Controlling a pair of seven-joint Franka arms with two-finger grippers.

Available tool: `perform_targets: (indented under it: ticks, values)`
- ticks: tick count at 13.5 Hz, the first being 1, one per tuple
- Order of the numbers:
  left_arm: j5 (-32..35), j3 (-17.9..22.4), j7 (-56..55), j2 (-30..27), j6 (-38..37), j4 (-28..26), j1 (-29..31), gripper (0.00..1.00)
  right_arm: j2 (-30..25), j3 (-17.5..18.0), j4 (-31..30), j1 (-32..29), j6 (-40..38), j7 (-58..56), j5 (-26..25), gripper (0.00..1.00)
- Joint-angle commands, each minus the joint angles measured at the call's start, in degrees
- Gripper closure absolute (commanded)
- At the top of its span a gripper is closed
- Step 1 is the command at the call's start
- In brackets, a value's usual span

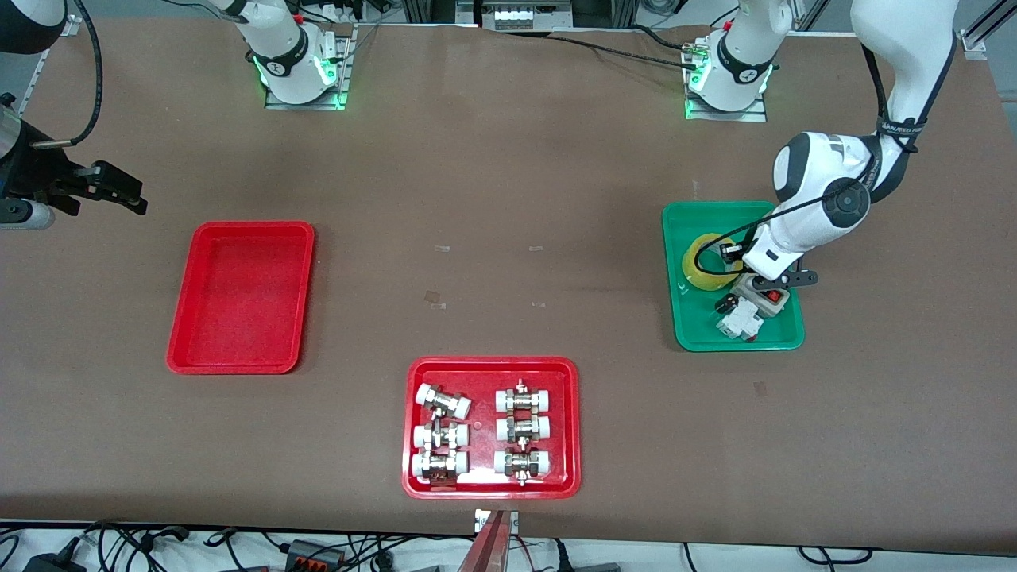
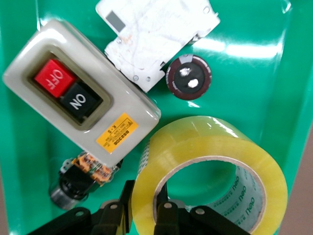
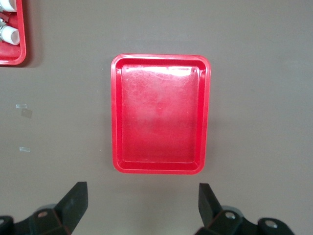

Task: Left arm passes tape to right arm into tray
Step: 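Lower the left gripper and grasp the tape roll by its rim, then lift the tape with the left gripper while the right gripper approaches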

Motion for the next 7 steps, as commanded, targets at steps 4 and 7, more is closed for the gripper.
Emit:
perform_targets:
  ticks: [4,7]
  values:
    - [-2.1,-6.9,-0.6,-5.3,-26.9,17.1,0.8,1.0,0.3,0.5,-0.3,0.9,-1.4,-0.7,1.7,0.0]
    - [-2.6,-8.5,-5.2,-3.8,-41.0,31.0,-0.9,1.0,0.8,0.5,-0.3,1.2,-1.4,-0.7,2.1,0.0]
